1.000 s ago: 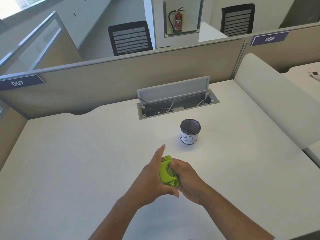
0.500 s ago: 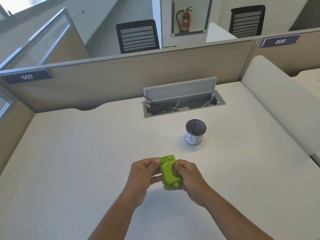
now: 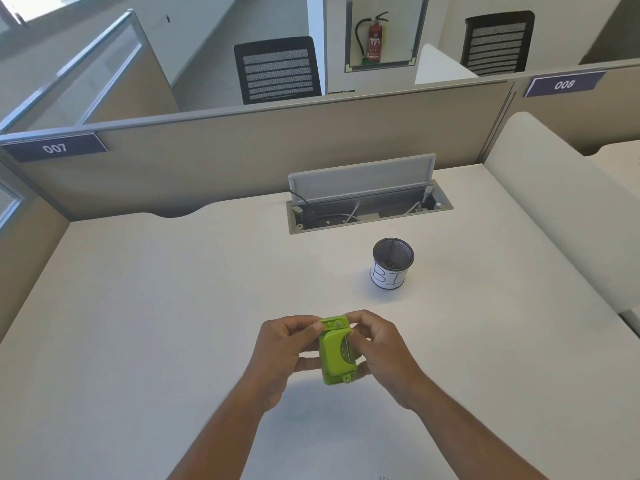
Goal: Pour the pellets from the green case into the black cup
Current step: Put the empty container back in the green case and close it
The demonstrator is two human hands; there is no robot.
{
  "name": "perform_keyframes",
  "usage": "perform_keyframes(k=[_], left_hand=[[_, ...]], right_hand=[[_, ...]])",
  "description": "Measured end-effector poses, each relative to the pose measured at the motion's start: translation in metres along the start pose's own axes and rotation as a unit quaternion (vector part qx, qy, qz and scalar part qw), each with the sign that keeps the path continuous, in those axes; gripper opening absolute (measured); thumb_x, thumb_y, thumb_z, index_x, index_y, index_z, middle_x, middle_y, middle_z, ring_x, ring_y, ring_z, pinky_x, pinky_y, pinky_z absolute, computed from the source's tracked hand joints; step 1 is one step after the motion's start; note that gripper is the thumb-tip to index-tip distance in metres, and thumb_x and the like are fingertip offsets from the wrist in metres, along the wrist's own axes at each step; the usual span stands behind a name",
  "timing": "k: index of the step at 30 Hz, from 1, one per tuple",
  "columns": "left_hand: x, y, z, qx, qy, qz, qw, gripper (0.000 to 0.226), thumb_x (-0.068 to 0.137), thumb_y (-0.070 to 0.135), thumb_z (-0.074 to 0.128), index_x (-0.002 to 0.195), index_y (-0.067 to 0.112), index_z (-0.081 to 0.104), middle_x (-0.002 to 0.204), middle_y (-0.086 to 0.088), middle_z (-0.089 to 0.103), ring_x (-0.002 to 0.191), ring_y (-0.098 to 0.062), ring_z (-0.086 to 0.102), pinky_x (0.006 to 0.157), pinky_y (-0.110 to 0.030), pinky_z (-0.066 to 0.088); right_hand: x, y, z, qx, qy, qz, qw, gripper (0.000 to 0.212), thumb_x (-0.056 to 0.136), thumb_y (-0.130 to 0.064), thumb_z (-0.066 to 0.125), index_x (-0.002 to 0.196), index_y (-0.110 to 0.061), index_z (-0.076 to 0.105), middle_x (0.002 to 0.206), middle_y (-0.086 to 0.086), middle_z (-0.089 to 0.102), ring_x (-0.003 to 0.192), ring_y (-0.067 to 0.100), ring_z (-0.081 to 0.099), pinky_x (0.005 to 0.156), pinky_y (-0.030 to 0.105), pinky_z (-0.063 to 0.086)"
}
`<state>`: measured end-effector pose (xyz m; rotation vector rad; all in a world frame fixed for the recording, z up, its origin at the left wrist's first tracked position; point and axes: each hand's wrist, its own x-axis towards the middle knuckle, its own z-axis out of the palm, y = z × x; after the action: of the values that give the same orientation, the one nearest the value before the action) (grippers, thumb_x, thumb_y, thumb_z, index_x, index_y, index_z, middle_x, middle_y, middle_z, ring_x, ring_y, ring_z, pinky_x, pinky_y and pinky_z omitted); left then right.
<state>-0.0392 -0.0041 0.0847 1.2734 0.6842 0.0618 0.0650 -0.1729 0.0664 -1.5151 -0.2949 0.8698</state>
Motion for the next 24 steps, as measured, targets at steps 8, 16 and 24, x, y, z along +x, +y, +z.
perform_keyframes(k=[8,16,24], left_hand=[[-0.003,-0.014,0.001,0.046,-0.068,-0.029,0.996,0.024,0.095,-0.002,0.074,0.109,0.015,0.085,0.108,-0.022,0.086,0.100,-0.038,0.084,0.081,-0.038,0.069],[0.006,-0.024,-0.008,-0.007,-0.015,-0.024,1.000,0.023,0.091,-0.006,0.079,0.113,0.000,0.078,0.108,-0.026,0.084,0.103,-0.047,0.081,0.083,-0.046,0.069],[0.013,-0.036,-0.008,-0.002,0.008,-0.028,1.000,0.019,0.095,-0.007,0.072,0.111,0.002,0.079,0.105,-0.023,0.085,0.097,-0.041,0.084,0.083,-0.046,0.070]], right_hand=[[0.002,-0.002,0.001,-0.016,0.040,0.012,0.999,0.016,0.101,-0.010,0.061,0.099,-0.015,0.076,0.098,0.020,0.069,0.069,0.018,0.072,0.057,0.046,0.065],[-0.001,0.007,-0.002,0.023,-0.038,0.095,0.994,0.019,0.105,-0.018,0.062,0.107,-0.006,0.076,0.091,0.012,0.081,0.077,0.028,0.078,0.070,0.039,0.067],[0.004,0.022,0.000,-0.042,0.018,0.073,0.996,0.013,0.102,-0.010,0.064,0.097,-0.006,0.076,0.076,0.009,0.080,0.067,0.029,0.079,0.070,0.041,0.068]])
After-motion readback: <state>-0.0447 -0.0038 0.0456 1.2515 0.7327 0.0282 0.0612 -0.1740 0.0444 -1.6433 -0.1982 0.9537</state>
